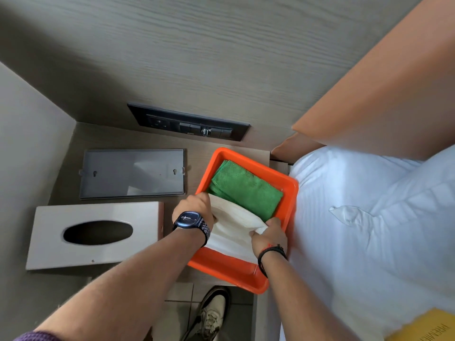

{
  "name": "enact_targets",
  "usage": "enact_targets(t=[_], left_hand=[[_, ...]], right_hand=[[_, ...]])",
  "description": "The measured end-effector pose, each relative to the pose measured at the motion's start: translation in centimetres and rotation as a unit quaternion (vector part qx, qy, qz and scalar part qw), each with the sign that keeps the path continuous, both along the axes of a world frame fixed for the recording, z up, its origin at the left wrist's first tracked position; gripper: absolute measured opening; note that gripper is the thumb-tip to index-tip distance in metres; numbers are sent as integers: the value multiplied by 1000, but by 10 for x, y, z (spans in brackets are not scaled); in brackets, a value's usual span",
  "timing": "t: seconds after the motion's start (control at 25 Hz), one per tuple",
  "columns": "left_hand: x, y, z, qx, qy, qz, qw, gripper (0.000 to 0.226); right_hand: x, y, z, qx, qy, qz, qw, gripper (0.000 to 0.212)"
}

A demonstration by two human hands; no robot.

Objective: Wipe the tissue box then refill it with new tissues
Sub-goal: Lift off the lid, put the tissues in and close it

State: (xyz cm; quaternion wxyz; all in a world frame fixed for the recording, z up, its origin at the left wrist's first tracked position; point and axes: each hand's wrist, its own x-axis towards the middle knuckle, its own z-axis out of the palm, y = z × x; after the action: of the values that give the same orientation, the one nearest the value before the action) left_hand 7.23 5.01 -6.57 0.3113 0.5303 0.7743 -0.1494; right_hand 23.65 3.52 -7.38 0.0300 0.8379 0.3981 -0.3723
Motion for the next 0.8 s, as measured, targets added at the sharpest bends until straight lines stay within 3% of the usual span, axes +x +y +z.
enact_targets(t=[0.2,0.4,0.6,0.8], left_hand=[[-31,31,44,42,-67,91,993,61],[-117,47,62,94,-65,169,979,68],[-227,39,22,94,-86,261,957,68],[-281,26,-41,81,-159,333,926,69]], right_hand=[[-8,40,54,99,77,27,992,38],[-84,77,79,145,128,87,977,35],[-188,96,47,116,157,163,967,37],[-251,105,-6,73,176,176,966,40]])
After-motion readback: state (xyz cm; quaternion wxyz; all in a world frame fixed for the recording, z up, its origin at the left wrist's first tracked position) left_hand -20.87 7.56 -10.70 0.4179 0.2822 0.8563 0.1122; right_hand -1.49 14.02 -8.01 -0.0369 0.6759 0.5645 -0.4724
